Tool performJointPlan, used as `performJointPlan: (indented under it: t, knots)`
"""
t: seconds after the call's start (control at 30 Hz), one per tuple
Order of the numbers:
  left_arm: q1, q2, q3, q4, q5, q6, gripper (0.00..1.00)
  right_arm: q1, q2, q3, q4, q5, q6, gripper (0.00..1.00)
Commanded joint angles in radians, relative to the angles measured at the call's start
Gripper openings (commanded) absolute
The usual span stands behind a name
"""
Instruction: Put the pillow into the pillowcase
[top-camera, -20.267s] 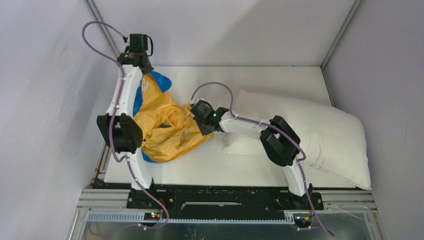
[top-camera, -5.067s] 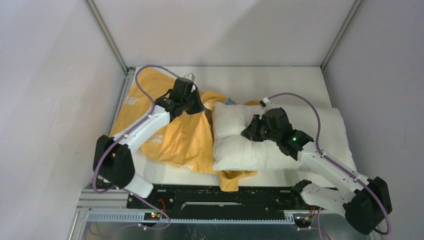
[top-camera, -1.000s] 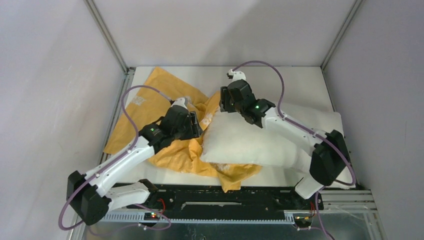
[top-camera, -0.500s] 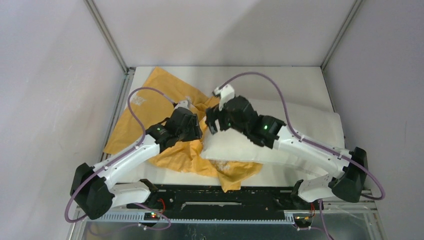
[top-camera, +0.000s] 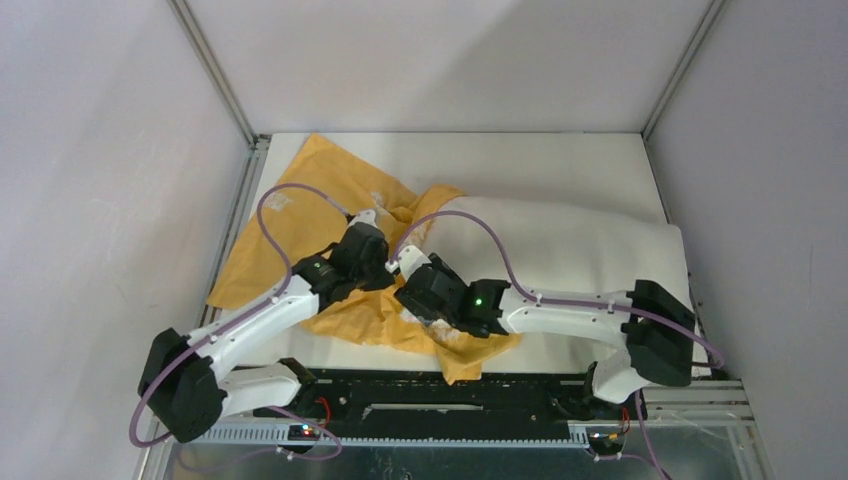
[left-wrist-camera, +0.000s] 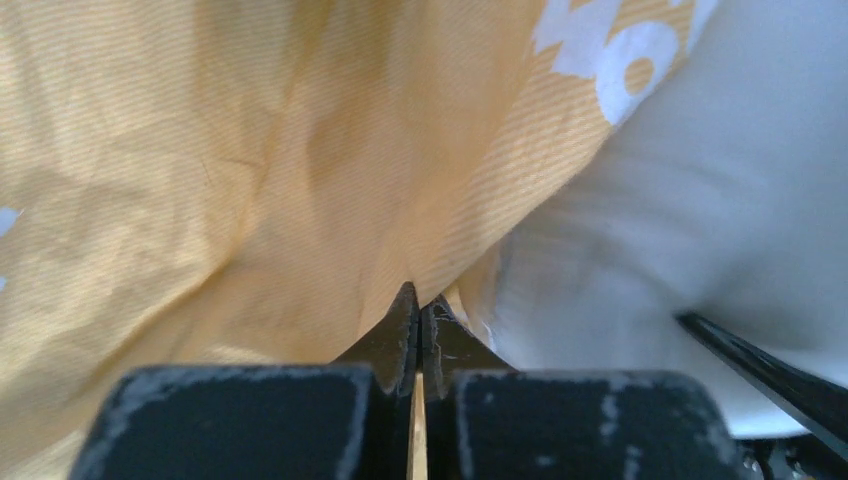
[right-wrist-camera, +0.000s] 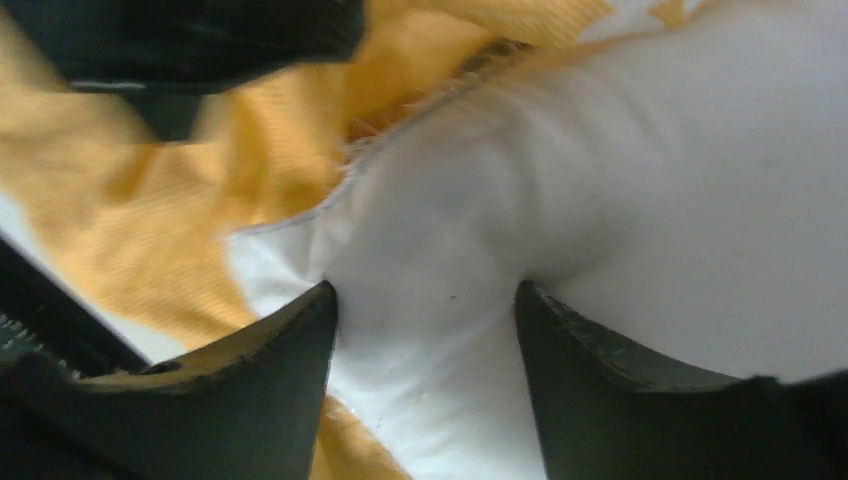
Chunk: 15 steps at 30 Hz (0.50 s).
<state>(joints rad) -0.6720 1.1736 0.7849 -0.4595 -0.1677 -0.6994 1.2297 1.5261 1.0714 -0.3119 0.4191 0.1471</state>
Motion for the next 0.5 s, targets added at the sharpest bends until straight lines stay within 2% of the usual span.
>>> performJointPlan:
  t: [0.0,0.1,0.13,0.3,0.47]
  knots:
    - [0.002,-0.131,0.026,-0.062,0.041,0.023,0.0,-0.068,0.035,-0.013,-0.013,0.111,0.04,0.51]
    - [-0.001,-0.182,0.061,-0.129,0.117,0.063,0.0,-0.123,0.0,0.002,-0.013,0.074,0.047,0.08]
    - [-0.003,-0.198,0.067,-0.146,0.146,0.075,0.0,-0.144,-0.02,0.022,-0.028,0.046,0.061,0.0]
    - [-0.015,-0.276,0.089,-0.149,0.373,0.104,0.0,-0.253,-0.084,0.107,-0.047,-0.14,0.169,0.0]
    - [-0.025,-0.331,0.175,-0.025,0.596,0.02,0.0,-0.297,-0.019,0.097,0.017,-0.295,0.306,0.0]
